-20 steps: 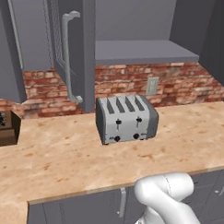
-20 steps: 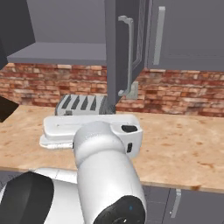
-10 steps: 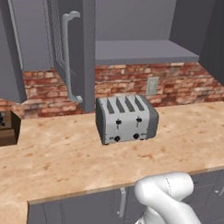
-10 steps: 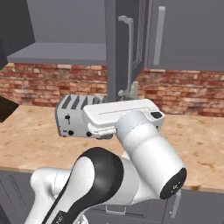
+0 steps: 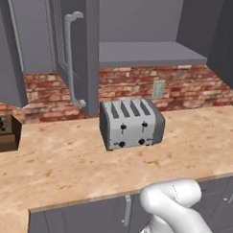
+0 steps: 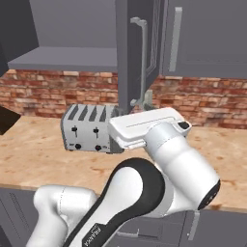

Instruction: Close all open cabinet doors.

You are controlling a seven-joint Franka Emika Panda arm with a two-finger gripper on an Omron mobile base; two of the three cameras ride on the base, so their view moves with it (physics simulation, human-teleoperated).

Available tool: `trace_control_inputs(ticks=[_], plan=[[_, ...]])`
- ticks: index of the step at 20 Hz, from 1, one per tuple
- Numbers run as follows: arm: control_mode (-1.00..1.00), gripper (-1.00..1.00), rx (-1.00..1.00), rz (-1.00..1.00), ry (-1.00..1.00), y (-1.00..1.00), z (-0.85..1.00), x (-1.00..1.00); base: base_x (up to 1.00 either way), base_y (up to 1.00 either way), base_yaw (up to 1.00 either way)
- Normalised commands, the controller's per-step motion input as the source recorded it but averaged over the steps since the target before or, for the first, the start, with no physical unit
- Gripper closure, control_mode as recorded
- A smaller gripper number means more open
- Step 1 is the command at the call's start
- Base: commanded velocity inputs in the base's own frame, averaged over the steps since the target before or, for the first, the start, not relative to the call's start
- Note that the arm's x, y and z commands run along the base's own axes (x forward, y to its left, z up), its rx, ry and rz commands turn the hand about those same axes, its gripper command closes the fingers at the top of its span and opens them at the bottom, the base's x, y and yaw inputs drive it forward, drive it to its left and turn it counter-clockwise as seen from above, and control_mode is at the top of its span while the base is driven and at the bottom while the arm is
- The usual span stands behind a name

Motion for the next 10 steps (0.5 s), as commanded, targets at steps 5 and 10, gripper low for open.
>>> trace_control_inputs(ticks=[5,10], plan=[[-1.00,-1.00,0.00,0.03,-0.01,-0.23,-0.14,0.09,0.00,0.00,0.00],[-1.00,-1.00,0.00,0.05,0.00,-0.13,-0.23,0.37,0.00,0.00,0.00]])
